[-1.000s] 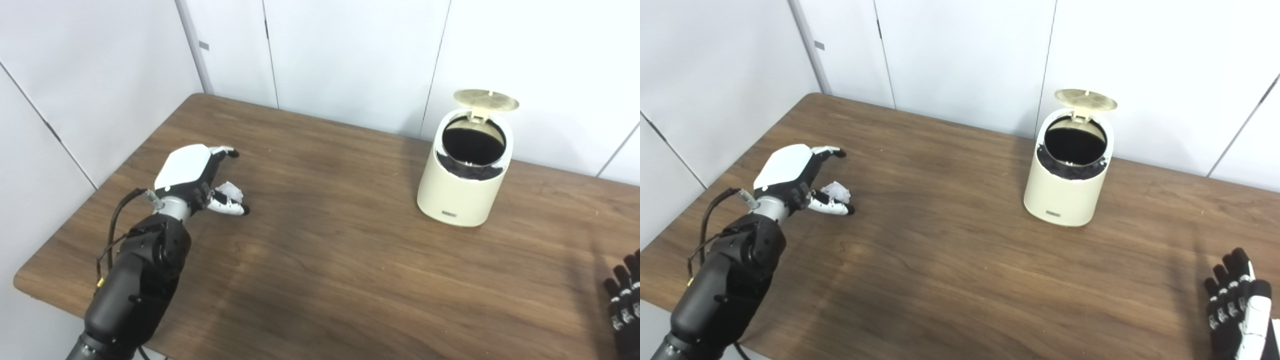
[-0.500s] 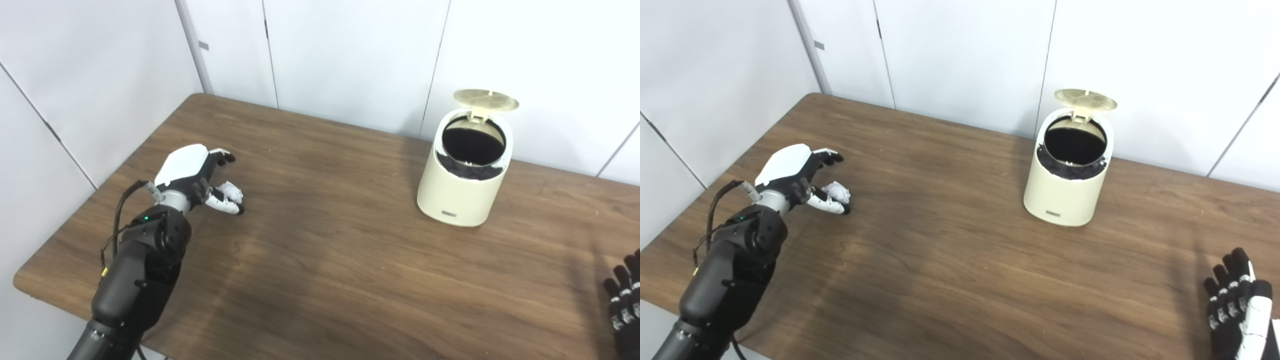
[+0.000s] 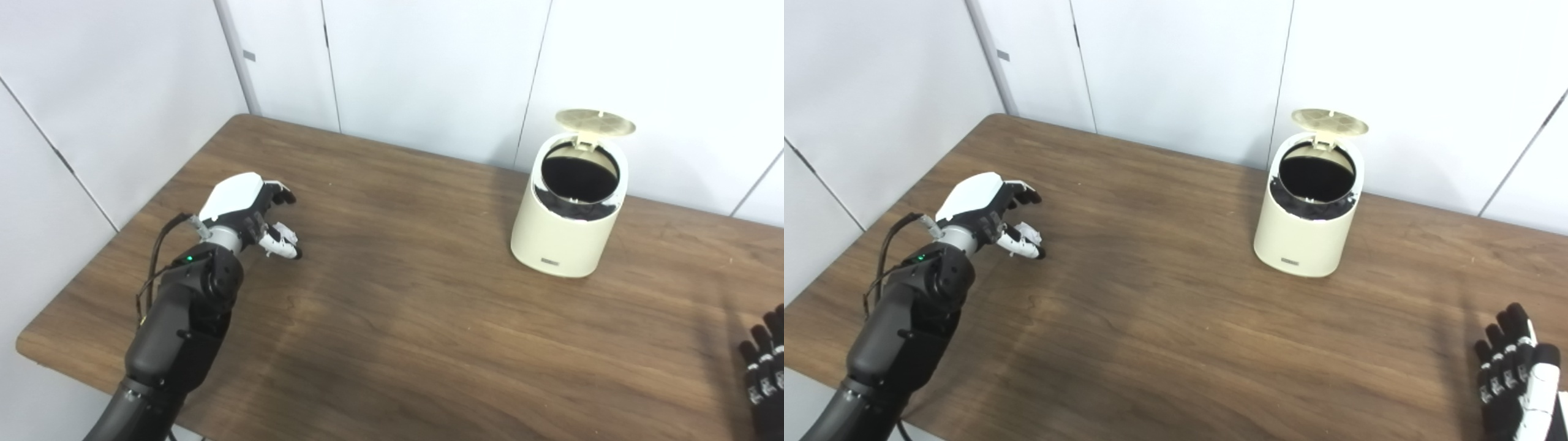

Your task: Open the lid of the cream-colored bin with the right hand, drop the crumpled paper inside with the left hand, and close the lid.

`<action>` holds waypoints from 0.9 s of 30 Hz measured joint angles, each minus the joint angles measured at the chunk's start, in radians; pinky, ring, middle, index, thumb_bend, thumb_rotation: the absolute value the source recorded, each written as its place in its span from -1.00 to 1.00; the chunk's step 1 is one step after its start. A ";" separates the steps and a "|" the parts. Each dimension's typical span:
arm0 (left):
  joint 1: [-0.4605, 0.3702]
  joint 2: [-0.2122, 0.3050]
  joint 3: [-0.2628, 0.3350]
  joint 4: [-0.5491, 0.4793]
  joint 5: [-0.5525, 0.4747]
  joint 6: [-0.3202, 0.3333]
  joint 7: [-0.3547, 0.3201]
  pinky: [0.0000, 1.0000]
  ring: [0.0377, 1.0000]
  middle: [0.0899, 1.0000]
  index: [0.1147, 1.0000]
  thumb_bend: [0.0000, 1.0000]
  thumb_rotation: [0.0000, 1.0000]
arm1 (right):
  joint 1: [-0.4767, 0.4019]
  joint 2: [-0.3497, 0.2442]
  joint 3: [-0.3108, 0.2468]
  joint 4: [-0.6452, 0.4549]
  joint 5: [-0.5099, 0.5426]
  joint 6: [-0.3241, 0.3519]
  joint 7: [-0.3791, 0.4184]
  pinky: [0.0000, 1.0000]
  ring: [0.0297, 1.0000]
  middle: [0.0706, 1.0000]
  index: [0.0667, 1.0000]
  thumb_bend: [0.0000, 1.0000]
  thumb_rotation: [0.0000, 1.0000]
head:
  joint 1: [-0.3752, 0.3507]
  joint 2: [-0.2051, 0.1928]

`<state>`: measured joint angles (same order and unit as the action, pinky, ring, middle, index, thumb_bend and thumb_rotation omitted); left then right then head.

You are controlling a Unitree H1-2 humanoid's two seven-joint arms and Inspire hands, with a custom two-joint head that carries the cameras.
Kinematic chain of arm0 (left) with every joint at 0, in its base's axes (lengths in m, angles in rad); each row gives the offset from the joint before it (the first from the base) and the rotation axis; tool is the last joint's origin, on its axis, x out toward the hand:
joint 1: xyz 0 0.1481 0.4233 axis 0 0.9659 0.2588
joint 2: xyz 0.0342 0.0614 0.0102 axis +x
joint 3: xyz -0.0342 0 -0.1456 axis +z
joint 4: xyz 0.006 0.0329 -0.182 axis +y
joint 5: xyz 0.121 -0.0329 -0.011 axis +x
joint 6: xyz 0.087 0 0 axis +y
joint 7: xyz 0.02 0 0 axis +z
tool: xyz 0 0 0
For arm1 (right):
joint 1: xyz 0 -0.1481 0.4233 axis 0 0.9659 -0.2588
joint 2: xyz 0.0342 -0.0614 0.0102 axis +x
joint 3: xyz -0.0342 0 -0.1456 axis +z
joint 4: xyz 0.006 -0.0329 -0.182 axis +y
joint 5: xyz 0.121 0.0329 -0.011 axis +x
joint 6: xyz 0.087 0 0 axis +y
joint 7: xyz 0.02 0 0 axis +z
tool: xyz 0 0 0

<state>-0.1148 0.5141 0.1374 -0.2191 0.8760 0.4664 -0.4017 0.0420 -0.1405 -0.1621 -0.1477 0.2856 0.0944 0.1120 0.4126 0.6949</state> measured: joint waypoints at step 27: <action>-0.015 0.072 -0.059 0.013 0.058 0.000 -0.142 0.33 0.47 0.46 0.33 0.72 -0.92 | 0.002 0.000 0.001 -0.006 -0.006 0.007 -0.002 0.96 0.96 0.94 0.90 -0.01 1.00 | 0.006 0.012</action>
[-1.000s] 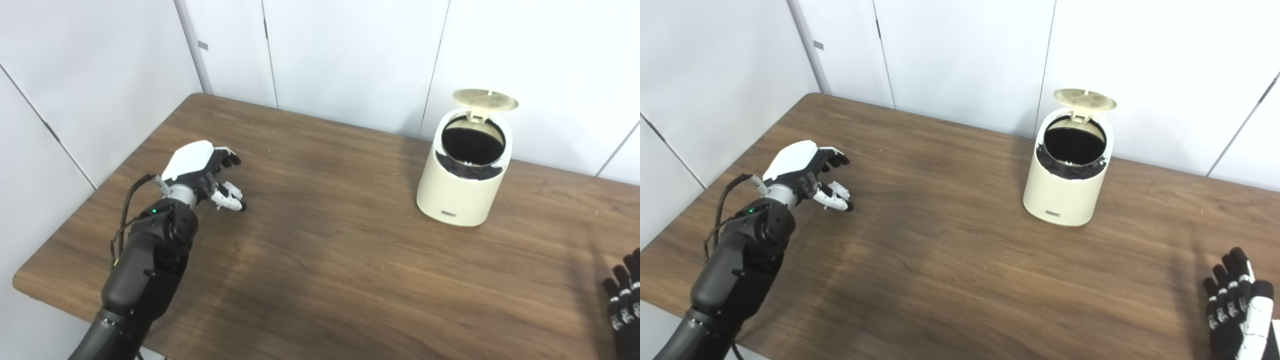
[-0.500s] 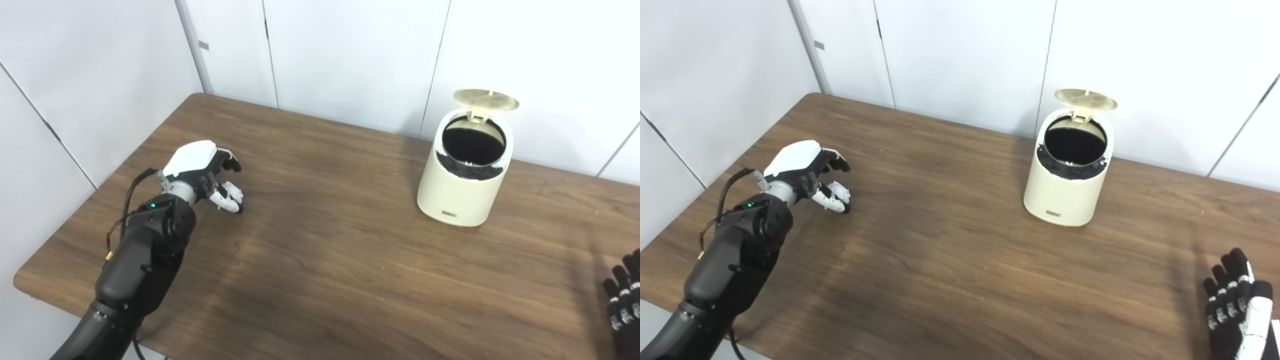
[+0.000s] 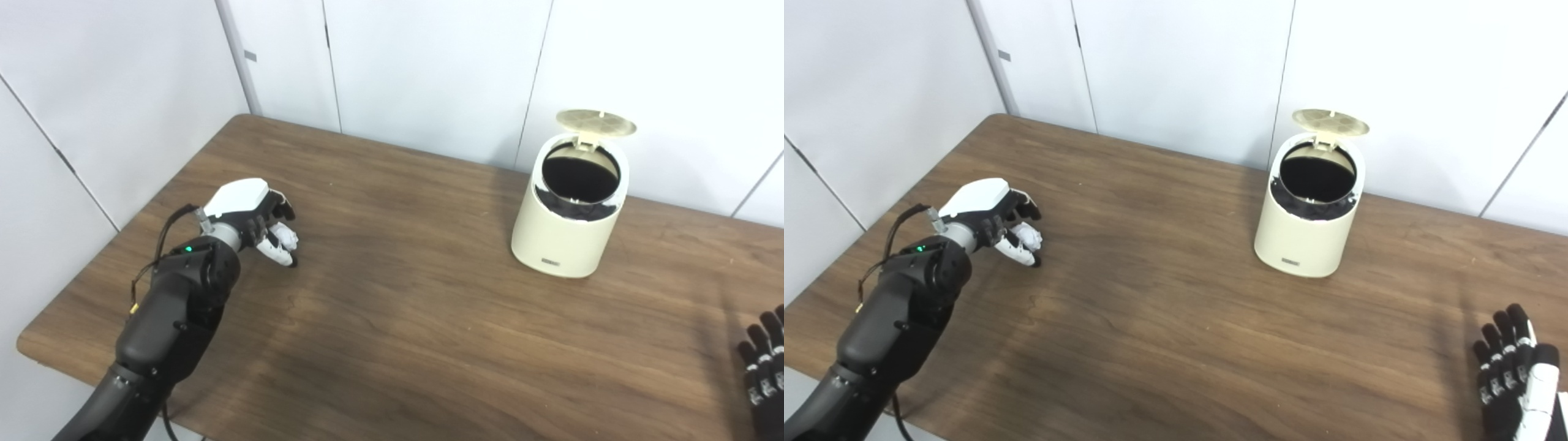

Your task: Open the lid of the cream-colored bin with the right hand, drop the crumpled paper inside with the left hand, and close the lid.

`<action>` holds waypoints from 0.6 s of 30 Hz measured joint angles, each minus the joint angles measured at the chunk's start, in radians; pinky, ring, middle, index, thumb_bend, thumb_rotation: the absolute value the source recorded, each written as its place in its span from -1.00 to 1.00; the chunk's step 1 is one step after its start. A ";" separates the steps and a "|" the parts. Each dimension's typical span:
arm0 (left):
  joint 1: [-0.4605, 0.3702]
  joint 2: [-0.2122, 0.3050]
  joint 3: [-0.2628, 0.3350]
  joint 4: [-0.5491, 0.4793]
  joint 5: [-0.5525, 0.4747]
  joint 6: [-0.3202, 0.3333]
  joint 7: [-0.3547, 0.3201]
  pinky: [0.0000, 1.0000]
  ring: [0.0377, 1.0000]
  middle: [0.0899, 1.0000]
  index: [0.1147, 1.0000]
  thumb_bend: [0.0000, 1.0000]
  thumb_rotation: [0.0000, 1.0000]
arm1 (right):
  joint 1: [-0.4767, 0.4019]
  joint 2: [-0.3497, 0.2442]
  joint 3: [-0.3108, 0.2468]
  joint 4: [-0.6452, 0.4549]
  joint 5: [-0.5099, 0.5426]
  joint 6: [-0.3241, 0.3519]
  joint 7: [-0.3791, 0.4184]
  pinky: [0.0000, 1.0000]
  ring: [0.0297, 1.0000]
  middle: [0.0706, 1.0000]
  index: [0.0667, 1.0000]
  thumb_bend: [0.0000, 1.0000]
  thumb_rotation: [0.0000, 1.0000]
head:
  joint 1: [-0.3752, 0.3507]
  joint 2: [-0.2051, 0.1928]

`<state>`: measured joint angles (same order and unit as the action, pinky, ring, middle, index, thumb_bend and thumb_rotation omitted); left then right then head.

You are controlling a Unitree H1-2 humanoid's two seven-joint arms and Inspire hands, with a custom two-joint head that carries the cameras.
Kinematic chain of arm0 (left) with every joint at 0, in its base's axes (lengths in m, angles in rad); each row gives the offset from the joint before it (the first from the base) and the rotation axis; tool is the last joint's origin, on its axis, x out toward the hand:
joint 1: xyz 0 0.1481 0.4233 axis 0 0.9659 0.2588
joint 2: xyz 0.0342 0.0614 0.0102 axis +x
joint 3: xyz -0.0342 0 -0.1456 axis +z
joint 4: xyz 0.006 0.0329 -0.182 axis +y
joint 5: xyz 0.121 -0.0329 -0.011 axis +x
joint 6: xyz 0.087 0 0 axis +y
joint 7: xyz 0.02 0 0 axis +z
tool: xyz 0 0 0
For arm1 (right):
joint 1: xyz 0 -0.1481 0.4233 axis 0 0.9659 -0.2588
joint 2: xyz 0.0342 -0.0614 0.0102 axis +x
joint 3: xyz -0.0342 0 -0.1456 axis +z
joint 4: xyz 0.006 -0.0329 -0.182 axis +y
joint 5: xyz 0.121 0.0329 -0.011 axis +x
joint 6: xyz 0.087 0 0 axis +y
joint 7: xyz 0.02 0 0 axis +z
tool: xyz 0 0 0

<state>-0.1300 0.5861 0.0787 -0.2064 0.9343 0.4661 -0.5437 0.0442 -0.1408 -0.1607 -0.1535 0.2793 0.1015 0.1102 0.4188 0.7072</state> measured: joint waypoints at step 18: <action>-0.022 -0.069 0.064 0.033 0.003 0.000 0.027 -0.07 -0.14 -0.10 -0.07 0.07 -1.00 | 0.001 -0.001 0.001 0.000 0.003 0.001 0.001 0.94 0.94 0.92 0.88 0.00 1.00 | -0.005 0.006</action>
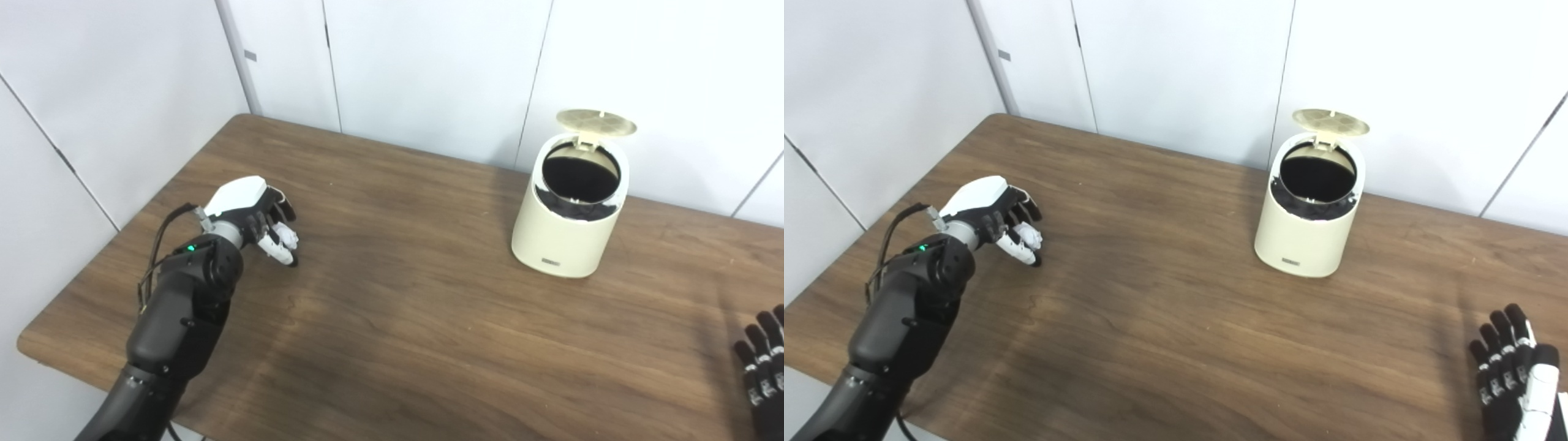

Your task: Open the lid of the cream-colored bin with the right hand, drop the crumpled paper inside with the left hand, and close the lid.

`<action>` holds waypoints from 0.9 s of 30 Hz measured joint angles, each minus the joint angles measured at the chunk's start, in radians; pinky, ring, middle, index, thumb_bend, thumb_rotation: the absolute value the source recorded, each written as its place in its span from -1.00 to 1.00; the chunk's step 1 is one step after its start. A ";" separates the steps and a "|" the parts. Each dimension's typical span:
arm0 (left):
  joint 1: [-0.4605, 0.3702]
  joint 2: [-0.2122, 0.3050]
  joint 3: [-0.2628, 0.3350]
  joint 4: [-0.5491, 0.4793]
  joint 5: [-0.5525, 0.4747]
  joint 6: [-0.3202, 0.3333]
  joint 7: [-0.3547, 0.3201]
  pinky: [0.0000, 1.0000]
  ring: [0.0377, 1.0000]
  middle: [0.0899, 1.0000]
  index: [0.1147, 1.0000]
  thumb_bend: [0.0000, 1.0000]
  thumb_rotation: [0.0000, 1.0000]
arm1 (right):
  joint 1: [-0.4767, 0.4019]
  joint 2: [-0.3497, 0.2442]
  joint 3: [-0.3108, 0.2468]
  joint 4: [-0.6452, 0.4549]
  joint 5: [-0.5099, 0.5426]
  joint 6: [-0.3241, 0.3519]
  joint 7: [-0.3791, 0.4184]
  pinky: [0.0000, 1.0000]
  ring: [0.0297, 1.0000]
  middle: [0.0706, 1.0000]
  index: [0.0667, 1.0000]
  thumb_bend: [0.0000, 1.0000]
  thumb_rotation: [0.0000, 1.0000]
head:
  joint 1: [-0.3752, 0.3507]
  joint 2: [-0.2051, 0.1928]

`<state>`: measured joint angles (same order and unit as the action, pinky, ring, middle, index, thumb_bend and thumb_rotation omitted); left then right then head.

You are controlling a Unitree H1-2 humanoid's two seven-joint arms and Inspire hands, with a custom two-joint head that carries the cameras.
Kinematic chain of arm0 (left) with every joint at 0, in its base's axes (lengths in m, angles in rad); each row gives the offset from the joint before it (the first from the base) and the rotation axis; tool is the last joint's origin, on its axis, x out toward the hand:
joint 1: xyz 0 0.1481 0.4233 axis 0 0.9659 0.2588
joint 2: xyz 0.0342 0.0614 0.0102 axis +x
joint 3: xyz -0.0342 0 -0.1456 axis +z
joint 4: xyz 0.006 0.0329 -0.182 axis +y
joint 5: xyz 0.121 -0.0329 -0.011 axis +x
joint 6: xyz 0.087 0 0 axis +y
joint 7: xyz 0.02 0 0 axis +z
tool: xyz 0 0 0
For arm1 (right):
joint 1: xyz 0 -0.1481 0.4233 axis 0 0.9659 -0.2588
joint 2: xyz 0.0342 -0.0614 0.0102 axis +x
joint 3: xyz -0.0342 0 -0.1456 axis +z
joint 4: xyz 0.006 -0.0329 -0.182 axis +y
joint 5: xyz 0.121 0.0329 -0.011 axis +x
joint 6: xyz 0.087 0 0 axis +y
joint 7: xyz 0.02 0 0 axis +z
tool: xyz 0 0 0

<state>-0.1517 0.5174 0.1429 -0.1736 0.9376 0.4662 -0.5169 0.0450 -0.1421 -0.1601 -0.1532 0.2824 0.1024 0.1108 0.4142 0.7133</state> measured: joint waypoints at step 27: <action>0.004 0.026 -0.034 0.015 -0.044 0.000 0.067 0.01 -0.07 -0.04 -0.22 0.00 -1.00 | 0.006 0.001 0.001 -0.013 0.009 0.013 0.000 0.85 0.88 0.88 0.85 0.03 1.00 | -0.028 0.000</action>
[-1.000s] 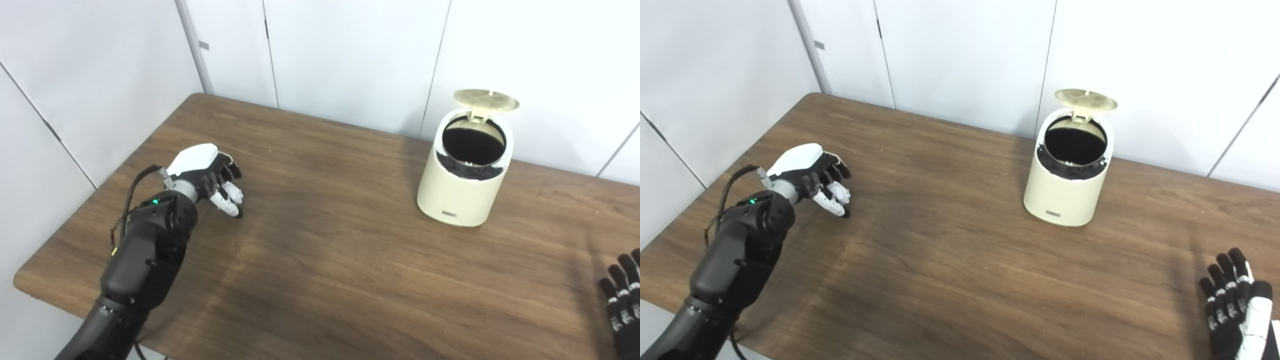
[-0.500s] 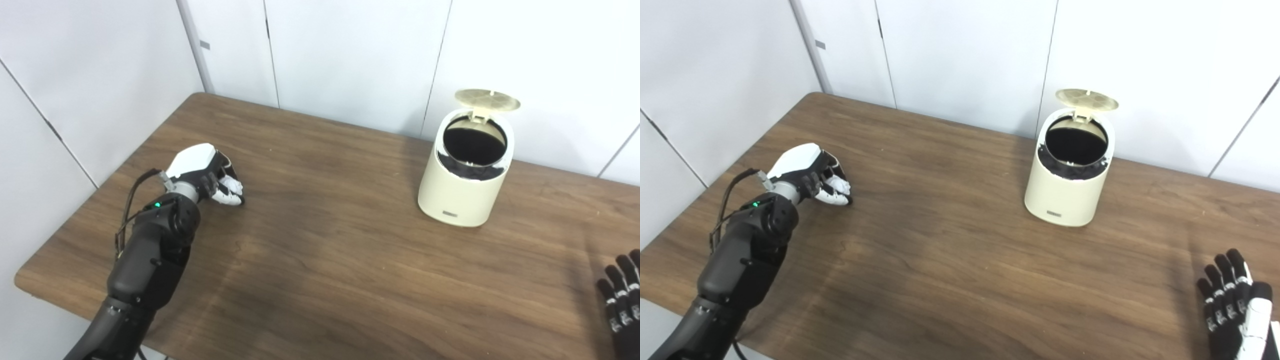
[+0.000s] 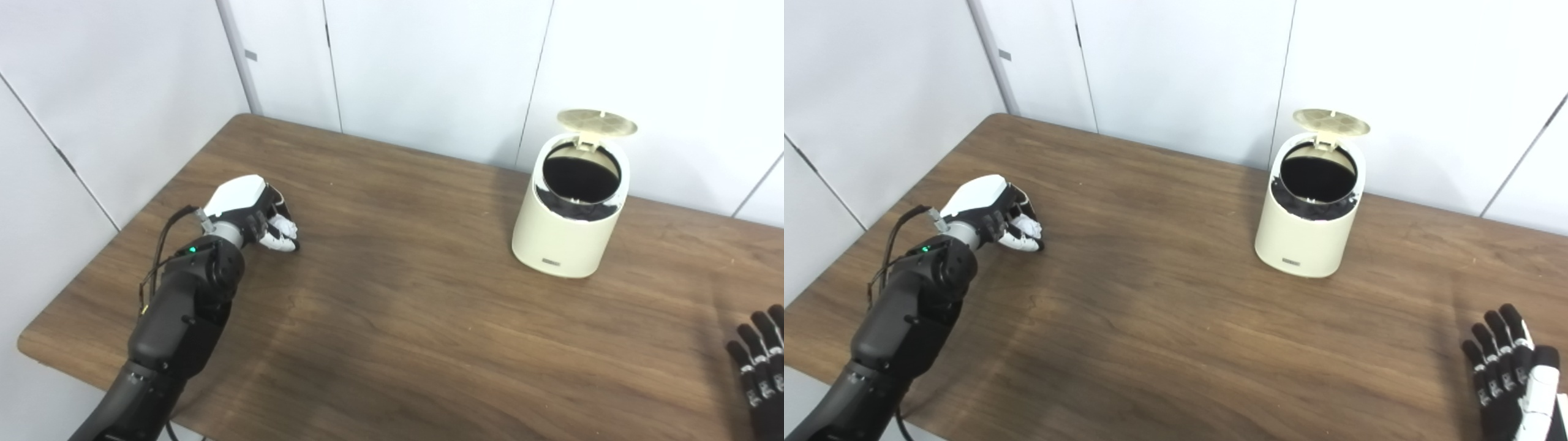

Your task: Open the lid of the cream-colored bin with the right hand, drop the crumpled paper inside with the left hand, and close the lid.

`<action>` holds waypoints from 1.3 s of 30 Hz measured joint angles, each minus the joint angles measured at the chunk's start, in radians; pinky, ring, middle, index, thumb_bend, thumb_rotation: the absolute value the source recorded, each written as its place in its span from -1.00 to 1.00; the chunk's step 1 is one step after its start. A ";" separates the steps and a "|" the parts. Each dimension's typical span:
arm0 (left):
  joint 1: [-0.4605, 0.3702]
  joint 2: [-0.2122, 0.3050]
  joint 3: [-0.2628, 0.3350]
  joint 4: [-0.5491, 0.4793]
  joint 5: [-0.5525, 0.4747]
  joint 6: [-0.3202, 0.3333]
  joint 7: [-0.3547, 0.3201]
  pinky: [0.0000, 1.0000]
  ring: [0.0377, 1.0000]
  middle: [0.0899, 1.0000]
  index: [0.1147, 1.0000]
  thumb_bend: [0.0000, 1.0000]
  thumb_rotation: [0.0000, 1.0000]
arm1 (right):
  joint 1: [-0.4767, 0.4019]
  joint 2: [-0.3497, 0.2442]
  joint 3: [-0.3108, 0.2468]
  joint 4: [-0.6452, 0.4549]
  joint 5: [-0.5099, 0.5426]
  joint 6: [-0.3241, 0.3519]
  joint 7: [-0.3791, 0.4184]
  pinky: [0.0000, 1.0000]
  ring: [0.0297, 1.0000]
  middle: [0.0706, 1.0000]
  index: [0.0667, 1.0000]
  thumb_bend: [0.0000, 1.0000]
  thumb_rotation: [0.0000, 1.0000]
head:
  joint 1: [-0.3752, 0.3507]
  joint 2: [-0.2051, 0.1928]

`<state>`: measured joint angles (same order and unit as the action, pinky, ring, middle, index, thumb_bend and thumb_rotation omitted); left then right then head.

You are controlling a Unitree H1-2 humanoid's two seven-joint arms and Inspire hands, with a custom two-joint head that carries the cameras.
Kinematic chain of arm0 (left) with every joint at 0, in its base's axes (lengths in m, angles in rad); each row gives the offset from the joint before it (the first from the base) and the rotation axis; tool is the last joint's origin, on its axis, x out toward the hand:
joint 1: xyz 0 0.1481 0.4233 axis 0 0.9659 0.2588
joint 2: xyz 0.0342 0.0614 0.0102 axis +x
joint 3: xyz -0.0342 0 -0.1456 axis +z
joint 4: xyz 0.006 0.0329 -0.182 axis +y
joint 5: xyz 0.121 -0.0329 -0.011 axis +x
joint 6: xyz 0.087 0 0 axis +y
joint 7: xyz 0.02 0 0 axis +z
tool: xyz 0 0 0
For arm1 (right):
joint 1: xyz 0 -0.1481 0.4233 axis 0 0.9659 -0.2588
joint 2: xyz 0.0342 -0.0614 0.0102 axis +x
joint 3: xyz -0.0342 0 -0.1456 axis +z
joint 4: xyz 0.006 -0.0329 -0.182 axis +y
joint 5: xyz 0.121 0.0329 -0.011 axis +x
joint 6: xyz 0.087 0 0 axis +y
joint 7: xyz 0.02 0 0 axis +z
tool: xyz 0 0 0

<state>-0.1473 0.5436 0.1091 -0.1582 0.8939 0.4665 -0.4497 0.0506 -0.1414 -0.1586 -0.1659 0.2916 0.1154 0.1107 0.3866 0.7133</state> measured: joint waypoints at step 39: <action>-0.154 -0.154 -0.084 -0.209 0.039 0.000 -0.064 -0.12 -0.17 -0.08 -0.20 0.00 -1.00 | -0.013 0.014 0.016 0.077 -0.019 -0.148 0.023 1.00 0.92 0.92 0.88 0.02 1.00 | -0.233 -0.094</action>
<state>-0.3009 0.3896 0.0249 -0.3675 0.9329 0.4670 -0.5136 0.0381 -0.1273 -0.1425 -0.0891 0.2724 -0.0322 0.1337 0.1534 0.6197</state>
